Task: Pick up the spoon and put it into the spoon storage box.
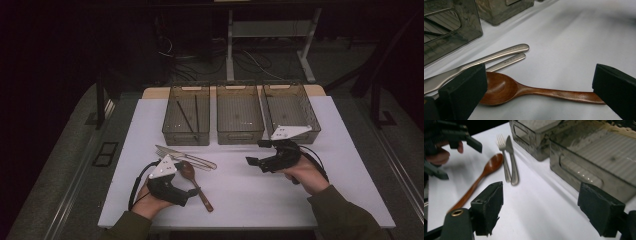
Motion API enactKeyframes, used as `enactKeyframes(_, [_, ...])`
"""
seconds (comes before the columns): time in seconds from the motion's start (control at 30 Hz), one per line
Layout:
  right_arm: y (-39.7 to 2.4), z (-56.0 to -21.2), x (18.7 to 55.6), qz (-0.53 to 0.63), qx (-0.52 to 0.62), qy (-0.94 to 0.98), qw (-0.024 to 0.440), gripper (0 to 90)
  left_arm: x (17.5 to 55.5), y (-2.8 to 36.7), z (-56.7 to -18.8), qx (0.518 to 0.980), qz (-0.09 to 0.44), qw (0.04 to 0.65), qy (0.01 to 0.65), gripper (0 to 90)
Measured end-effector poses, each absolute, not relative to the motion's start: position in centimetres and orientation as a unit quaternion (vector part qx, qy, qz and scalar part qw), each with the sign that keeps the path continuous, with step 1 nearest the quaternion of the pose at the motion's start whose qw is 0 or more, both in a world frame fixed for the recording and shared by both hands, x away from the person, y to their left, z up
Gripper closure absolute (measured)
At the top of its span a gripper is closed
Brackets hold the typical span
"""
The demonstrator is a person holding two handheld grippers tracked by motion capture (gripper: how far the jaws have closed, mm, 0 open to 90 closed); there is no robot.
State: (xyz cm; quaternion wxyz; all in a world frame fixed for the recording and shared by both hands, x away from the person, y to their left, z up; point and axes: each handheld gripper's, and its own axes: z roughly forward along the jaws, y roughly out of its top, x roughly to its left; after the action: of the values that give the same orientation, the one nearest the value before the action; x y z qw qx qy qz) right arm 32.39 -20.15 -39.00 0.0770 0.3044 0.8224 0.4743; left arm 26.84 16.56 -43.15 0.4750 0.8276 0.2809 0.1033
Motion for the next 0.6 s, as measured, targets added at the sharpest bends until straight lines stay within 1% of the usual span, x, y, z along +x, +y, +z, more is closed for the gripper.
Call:
enactKeyframes(0.07, [-20.8, -39.4, 31.9, 0.473, 0.306, 0.822, 0.086, 20.3, 26.8, 16.6, -43.1, 0.828, 0.104, 0.474, 0.281, 0.0])
enactKeyframes(0.6, [-25.5, -42.0, 28.6, 0.471, 0.325, 0.814, 0.101, 18.8, 26.7, 16.6, -43.1, 0.829, 0.106, 0.473, 0.279, 0.0])
